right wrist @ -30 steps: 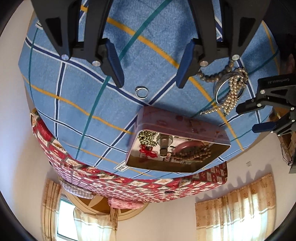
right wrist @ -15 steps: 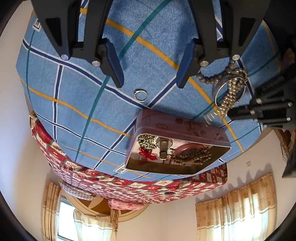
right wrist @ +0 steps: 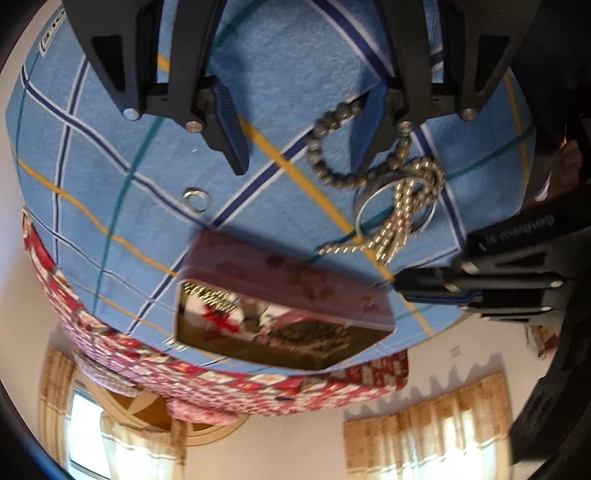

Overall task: Organize jewelry
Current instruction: 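Grasp the pearl necklace with the left gripper while the right gripper grasps the grey bead bracelet, then lift and carry the pearl necklace and bead bracelet with both grippers over the tin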

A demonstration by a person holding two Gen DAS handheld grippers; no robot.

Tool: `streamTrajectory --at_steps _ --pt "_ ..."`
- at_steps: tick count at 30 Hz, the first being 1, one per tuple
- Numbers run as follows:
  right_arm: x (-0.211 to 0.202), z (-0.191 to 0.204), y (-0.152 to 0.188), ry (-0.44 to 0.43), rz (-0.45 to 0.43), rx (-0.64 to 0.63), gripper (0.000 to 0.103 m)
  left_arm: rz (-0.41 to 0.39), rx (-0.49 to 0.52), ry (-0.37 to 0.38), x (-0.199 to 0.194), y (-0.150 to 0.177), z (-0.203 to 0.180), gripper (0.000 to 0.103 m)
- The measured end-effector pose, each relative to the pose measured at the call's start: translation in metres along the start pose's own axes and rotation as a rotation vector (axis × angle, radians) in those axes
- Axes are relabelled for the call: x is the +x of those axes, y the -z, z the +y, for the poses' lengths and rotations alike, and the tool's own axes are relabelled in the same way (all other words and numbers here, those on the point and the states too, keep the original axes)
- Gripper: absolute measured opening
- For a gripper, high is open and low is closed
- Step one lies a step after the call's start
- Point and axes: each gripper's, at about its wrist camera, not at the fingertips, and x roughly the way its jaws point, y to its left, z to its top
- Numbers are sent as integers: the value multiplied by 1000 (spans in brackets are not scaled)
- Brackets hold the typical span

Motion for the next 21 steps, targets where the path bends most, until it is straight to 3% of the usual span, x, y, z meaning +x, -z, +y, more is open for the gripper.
streamTrajectory --at_steps 2,5,7,10,11,14,21 --pt "-2 -4 2 19 -4 8 14 -11 28 0 -3 5 -8 66" --pt "-4 -15 2 43 -2 50 13 8 49 -18 3 8 -15 62" --pt "-4 -19 3 76 -1 51 13 30 70 -28 11 12 -18 45" --pt "-4 -22 3 93 -1 54 13 44 62 -31 22 13 -16 34" --pt "-4 -22 4 91 -2 54 13 43 62 -35 23 12 -16 24" --pt "-4 -21 4 92 -6 53 13 33 41 -5 18 9 -13 14" --pt "-9 -28 4 78 -30 89 12 -60 -14 44 -21 -10 4 12"
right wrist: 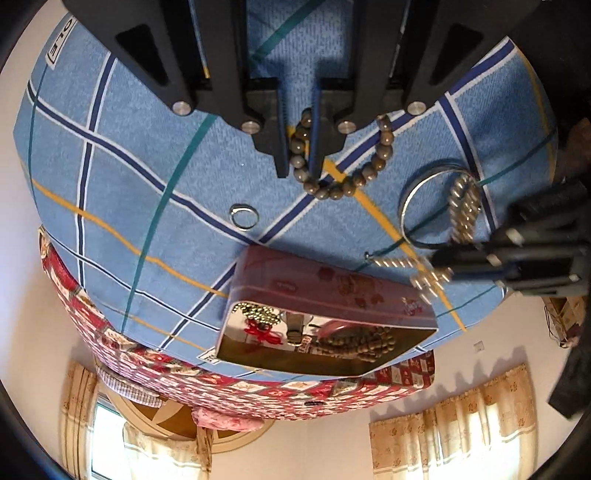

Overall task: Organize jewelry
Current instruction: 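Lift and carry the pearl necklace and bead bracelet with both grippers over the tin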

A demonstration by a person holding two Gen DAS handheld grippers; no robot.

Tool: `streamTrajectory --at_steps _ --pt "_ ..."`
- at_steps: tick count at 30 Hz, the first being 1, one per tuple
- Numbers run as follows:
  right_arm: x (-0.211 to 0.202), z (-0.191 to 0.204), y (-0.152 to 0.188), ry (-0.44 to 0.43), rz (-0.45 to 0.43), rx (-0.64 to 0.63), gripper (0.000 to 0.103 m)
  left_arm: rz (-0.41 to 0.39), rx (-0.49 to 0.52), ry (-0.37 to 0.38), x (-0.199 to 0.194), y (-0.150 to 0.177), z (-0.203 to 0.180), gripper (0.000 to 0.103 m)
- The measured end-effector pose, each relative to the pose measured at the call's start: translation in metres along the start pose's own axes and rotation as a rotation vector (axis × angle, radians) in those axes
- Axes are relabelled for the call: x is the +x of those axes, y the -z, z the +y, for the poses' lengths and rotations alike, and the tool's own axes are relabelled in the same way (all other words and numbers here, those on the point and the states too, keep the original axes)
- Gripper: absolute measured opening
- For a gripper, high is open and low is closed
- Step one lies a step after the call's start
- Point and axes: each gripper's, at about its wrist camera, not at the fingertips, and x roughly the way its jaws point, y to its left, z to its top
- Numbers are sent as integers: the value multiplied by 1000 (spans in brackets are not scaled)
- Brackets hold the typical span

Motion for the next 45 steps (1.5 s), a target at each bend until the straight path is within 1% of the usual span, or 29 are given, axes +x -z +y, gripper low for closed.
streamTrajectory --at_steps 5,9,15,23,34,45 --pt "-10 -2 -5 -2 -37 14 11 -64 -25 -8 -22 -18 13 12" --pt "-18 -5 -11 8 -69 28 11 -87 -25 -33 -27 -25 18 12" --pt "-22 -10 -19 22 -93 29 11 -83 -34 -70 -19 -29 23 12" --pt "-30 -12 -26 28 -120 22 11 -96 -24 -77 -19 -35 23 12" --pt "-40 -12 -45 45 -165 -6 11 -114 -24 -95 -19 -51 29 12" --pt "-45 -16 -73 67 -206 -32 11 -134 -23 -108 -17 -69 37 12"
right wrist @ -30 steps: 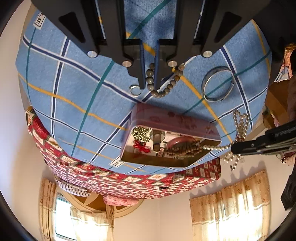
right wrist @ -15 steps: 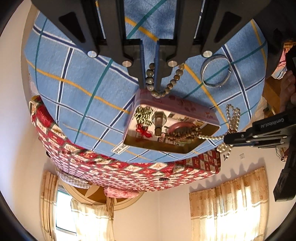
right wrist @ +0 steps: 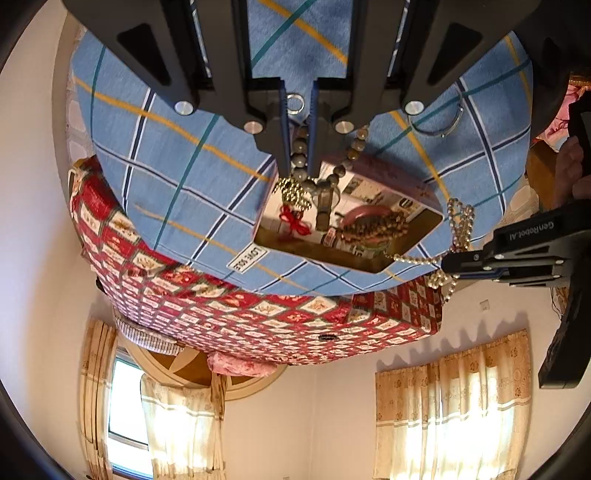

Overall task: Organize jewelry
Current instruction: 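Lift and carry the pearl necklace and bead bracelet with both grippers over the tin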

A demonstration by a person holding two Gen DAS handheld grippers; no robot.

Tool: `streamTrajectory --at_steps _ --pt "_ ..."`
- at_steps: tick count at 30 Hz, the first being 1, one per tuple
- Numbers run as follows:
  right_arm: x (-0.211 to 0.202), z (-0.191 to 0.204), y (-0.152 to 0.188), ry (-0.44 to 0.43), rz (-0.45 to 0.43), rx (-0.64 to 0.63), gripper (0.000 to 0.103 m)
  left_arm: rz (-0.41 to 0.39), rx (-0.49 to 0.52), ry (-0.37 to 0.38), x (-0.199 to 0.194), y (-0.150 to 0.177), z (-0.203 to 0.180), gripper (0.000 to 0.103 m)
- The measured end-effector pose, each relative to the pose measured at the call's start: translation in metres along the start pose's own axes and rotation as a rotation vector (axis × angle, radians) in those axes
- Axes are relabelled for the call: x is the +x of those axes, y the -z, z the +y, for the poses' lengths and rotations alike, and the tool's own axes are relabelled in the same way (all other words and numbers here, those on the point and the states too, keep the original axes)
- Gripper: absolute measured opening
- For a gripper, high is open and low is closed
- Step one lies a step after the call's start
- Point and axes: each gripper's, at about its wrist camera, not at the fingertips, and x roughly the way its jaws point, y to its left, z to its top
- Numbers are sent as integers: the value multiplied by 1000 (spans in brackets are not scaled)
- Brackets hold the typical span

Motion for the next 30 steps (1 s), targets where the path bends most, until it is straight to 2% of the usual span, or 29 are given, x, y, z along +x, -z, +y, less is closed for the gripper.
streamTrajectory --at_steps 17,30 --pt "15 -1 -27 10 -23 -29 11 -8 8 -24 23 -29 5 12" --pt "32 -4 -45 11 -19 -36 11 14 21 -39 47 -37 8 12"
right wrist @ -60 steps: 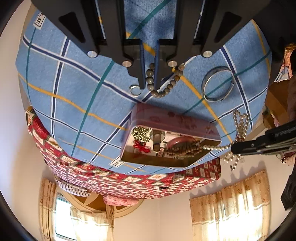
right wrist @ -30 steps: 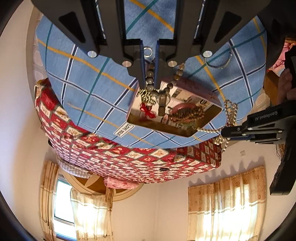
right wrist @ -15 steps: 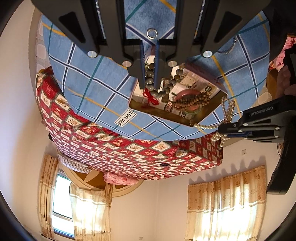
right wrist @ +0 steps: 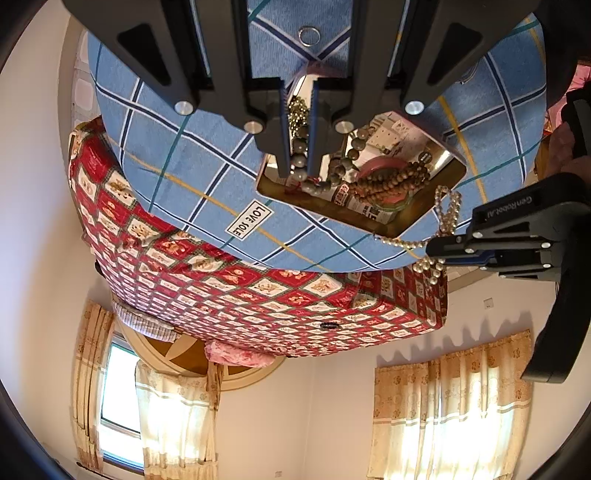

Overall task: Organize jewelry
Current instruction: 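Lift and carry the pearl necklace and bead bracelet with both grippers over the tin, then open both grippers to drop the pearls and bead bracelet into the tin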

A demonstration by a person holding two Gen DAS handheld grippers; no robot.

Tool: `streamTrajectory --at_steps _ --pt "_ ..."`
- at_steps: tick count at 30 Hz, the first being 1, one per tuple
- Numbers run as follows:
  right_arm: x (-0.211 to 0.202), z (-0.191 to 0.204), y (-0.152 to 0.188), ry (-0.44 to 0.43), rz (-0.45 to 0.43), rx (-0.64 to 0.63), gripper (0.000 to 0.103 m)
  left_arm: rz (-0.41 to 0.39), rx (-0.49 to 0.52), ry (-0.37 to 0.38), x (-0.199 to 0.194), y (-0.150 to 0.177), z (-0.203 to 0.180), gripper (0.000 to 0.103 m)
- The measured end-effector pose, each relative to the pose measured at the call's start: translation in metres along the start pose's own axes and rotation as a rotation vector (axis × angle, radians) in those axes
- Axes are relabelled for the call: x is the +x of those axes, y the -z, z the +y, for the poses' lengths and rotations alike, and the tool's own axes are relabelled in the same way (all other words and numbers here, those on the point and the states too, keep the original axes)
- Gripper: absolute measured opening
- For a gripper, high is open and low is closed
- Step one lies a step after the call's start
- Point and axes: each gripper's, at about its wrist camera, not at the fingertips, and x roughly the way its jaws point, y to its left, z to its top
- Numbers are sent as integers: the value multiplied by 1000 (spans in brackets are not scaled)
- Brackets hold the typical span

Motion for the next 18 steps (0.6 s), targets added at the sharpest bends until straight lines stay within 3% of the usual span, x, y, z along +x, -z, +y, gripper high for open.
streamTrajectory --at_steps 18 --pt "49 3 1 -9 75 -2 11 62 43 -28 41 7 -11 13"
